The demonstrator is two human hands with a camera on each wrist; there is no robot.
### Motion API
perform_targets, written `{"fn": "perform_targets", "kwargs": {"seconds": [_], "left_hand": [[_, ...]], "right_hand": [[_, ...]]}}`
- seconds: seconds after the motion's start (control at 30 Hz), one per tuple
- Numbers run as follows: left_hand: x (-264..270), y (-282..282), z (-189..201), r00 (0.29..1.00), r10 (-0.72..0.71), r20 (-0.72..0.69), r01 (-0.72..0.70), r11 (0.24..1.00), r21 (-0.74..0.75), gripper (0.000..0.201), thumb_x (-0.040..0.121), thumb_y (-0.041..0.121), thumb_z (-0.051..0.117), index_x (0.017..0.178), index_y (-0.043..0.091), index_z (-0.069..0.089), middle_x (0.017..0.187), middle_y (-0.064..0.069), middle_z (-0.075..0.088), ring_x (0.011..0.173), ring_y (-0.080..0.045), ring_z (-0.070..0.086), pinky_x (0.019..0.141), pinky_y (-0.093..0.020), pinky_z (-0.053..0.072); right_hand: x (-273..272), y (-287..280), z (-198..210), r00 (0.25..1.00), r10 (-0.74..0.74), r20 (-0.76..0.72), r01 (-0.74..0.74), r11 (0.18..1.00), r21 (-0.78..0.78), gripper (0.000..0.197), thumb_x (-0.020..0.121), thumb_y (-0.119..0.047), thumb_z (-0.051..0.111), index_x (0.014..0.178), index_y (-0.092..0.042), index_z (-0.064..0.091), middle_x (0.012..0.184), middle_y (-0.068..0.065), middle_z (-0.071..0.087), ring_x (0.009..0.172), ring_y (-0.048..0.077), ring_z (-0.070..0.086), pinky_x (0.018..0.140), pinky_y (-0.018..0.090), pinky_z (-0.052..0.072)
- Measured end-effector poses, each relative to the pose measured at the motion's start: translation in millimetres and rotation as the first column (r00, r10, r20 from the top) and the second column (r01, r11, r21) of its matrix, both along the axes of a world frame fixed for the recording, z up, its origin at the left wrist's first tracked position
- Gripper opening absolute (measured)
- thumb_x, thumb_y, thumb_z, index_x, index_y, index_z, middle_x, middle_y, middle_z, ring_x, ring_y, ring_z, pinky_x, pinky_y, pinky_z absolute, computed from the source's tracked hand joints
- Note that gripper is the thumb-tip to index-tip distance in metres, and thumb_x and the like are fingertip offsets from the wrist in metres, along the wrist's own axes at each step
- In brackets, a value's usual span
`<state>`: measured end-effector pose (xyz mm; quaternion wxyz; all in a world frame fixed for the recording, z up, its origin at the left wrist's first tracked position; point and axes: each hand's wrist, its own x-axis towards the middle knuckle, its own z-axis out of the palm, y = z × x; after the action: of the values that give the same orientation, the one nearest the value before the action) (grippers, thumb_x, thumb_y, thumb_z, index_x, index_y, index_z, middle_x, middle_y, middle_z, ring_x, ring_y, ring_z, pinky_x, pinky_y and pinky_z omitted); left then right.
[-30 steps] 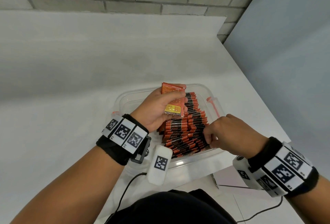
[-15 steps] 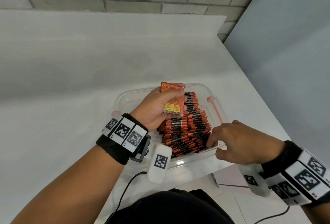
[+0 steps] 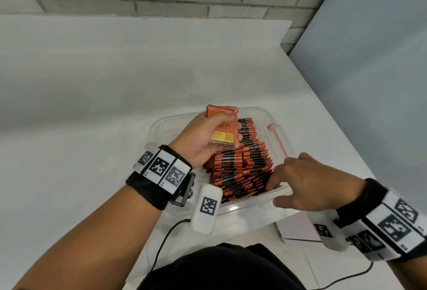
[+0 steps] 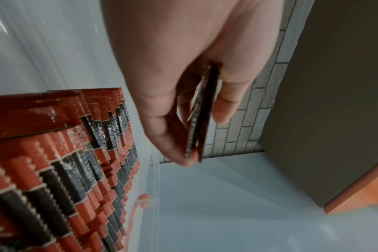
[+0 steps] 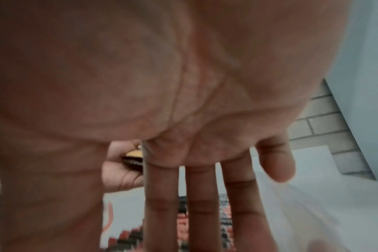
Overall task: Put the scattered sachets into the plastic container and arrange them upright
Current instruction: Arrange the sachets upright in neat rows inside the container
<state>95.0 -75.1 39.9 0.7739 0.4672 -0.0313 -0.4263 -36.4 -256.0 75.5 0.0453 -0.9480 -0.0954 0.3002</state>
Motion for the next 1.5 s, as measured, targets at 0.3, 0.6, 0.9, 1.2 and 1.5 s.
{"fn": "perform_targets", "kwargs": {"seconds": [0.3, 0.6, 0.9, 1.2, 1.5], "left_hand": [[-8, -1, 1, 0.987, -0.088, 0.137, 0.092, 0.995, -0.025, 0.039, 0.078, 0.008, 0.063, 0.117, 0.006, 0.06, 0.099, -0.01, 0.071, 0.087, -0.02, 0.07, 0.079, -0.032, 0.057], [3, 8, 6, 0.994, 0.055, -0.098, -0.058, 0.998, -0.024, 0.06, 0.077, 0.058, 0.055, 0.111, 0.009, 0.06, 0.083, -0.012, 0.065, 0.068, -0.022, 0.062, 0.067, -0.034, 0.056], [6, 13, 6, 0.991, 0.106, 0.084, -0.103, 0.994, -0.045, 0.034, 0.089, -0.005, 0.053, 0.117, 0.013, 0.063, 0.11, -0.009, 0.07, 0.097, -0.023, 0.068, 0.081, -0.035, 0.058], [0, 8, 8, 0.986, 0.095, 0.135, -0.072, 0.983, -0.172, 0.056, 0.074, -0.021, 0.055, 0.117, 0.014, 0.057, 0.1, -0.01, 0.066, 0.089, -0.022, 0.068, 0.074, -0.034, 0.058], [7, 11, 7, 0.987, 0.162, -0.021, -0.163, 0.978, -0.129, 0.035, 0.072, 0.024, 0.065, 0.106, 0.013, 0.063, 0.077, -0.005, 0.064, 0.069, -0.018, 0.062, 0.065, -0.031, 0.055]], "right_hand": [[43, 16, 24, 0.691, -0.696, 0.196, 0.402, 0.596, 0.695, 0.028, 0.084, -0.038, 0.065, 0.112, -0.034, 0.058, 0.092, -0.013, 0.064, 0.07, 0.002, 0.061, 0.062, 0.019, 0.048], [52, 29, 26, 0.599, -0.673, 0.434, 0.185, 0.643, 0.743, 0.018, 0.082, -0.012, 0.07, 0.077, -0.023, 0.057, 0.078, -0.01, 0.059, 0.072, 0.005, 0.054, 0.065, 0.013, 0.042], [41, 41, 6, 0.671, -0.706, 0.227, 0.359, 0.578, 0.733, 0.022, 0.082, -0.021, 0.069, 0.087, -0.029, 0.05, 0.095, -0.007, 0.059, 0.087, 0.003, 0.057, 0.074, 0.023, 0.046], [46, 47, 4, 0.478, -0.83, -0.288, 0.509, -0.005, 0.861, 0.016, 0.088, -0.008, 0.063, 0.101, -0.011, 0.054, 0.083, 0.007, 0.072, 0.07, 0.013, 0.067, 0.063, 0.027, 0.05], [32, 24, 18, 0.622, -0.782, -0.04, 0.425, 0.294, 0.856, 0.014, 0.095, -0.004, 0.05, 0.091, -0.017, 0.054, 0.091, 0.004, 0.063, 0.072, 0.013, 0.068, 0.058, 0.022, 0.054]]}}
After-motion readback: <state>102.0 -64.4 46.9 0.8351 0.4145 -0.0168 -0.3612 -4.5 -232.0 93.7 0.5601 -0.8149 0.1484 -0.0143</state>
